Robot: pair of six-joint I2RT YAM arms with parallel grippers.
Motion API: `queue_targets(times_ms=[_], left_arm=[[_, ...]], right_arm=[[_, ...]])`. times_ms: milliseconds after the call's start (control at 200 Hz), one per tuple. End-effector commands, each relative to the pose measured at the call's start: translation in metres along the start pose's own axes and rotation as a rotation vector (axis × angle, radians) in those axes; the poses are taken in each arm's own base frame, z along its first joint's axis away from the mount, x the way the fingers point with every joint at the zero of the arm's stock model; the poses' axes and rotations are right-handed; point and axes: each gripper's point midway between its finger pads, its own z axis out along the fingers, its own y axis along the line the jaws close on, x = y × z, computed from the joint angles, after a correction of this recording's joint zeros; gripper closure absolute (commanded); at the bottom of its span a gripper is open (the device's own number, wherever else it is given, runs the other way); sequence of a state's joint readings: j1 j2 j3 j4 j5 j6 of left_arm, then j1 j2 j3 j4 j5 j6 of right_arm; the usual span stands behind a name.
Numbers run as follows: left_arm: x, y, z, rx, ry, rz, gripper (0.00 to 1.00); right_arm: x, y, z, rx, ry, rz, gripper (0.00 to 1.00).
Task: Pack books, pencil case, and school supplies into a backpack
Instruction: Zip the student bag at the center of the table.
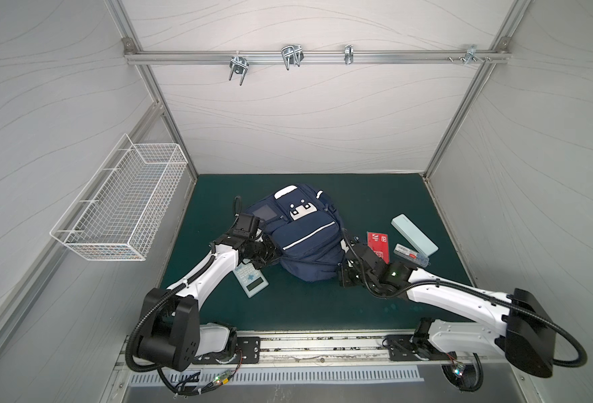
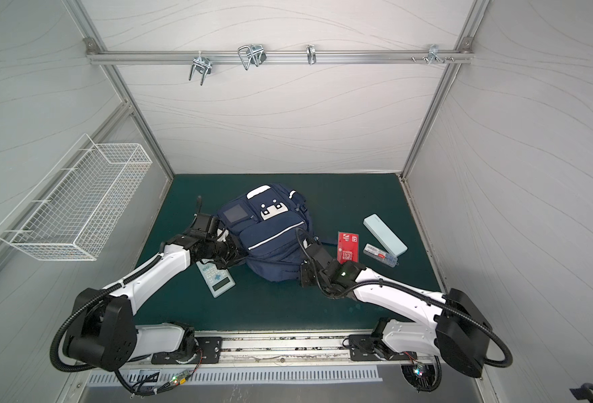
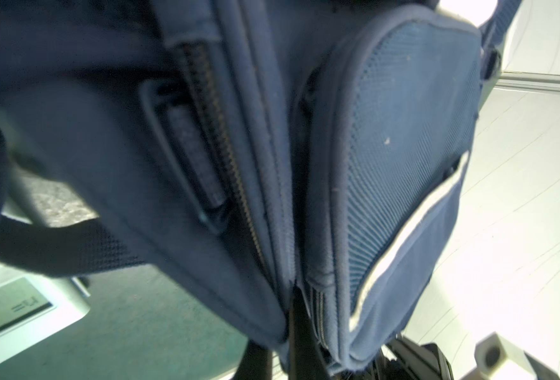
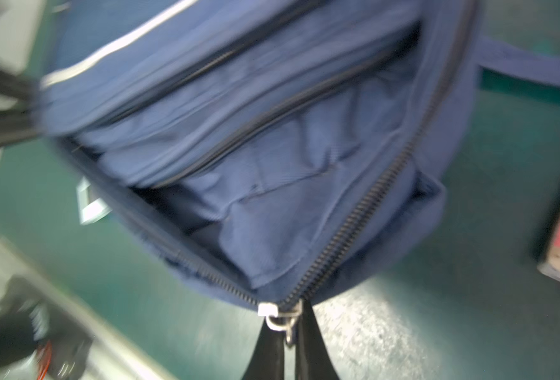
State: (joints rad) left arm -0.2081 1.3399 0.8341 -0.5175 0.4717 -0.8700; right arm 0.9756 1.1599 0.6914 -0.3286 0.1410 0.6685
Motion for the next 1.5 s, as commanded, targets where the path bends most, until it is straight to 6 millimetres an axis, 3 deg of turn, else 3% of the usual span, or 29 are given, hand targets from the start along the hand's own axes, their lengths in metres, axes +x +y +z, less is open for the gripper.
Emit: queue_targets(times_ms=[0, 145, 255, 325, 455, 590, 715, 865, 1045, 1165, 1230, 1271, 1366, 1496], left_arm=[[-0.090, 0.025, -0.023, -0.159, -0.315, -0.044, 1.00], [-0.116, 0.031, -0.020, -0.195, -0.325, -0.095, 1.00], [-0.126, 0.032, -0.025, -0.212, -0.321, -0.115, 1.00], [-0.122, 0.030, -0.033, -0.221, -0.322, -0.101, 0.79], [-0.081, 0.019, -0.047, -0.183, -0.312, -0.043, 0.56], [-0.014, 0.007, -0.045, -0.152, -0.271, 0.047, 0.50], [0.031, 0.001, -0.031, -0.081, -0.216, 0.039, 0.49], [0.062, -0.009, -0.022, -0.048, -0.149, 0.047, 0.47], [0.075, -0.010, -0.003, -0.035, -0.098, 0.019, 0.44], [0.073, -0.015, 0.007, -0.004, -0.091, 0.001, 0.45], [0.071, -0.019, 0.010, 0.005, -0.093, 0.005, 0.50], [0.071, -0.020, 0.012, 0.005, -0.089, 0.008, 0.61], [0.072, -0.015, 0.017, -0.017, -0.078, 0.013, 1.00], [0.063, -0.001, 0.013, -0.079, -0.117, 0.044, 1.00]], right_arm=[[0.040, -0.028, -0.007, 0.122, 0.144, -0.089, 1.00], [0.050, 0.023, -0.001, 0.025, 0.218, -0.195, 1.00], [0.043, 0.067, 0.003, -0.079, 0.243, -0.210, 1.00], [0.036, 0.084, 0.005, -0.101, 0.269, -0.202, 1.00], [0.022, 0.097, 0.003, -0.080, 0.311, -0.191, 1.00], [0.019, 0.101, 0.000, -0.118, 0.354, -0.116, 1.00], [0.019, 0.099, -0.009, -0.117, 0.370, -0.105, 1.00], [0.023, 0.096, -0.021, -0.121, 0.363, -0.092, 1.00], [0.028, 0.099, -0.023, -0.149, 0.364, -0.077, 1.00], [0.034, 0.101, -0.022, -0.145, 0.379, -0.087, 1.00], [0.038, 0.099, -0.023, -0.132, 0.389, -0.090, 1.00], [0.040, 0.096, -0.023, -0.119, 0.394, -0.092, 1.00], [0.045, 0.083, -0.026, -0.067, 0.405, -0.105, 1.00], [0.048, 0.047, -0.039, 0.050, 0.413, -0.103, 1.00]])
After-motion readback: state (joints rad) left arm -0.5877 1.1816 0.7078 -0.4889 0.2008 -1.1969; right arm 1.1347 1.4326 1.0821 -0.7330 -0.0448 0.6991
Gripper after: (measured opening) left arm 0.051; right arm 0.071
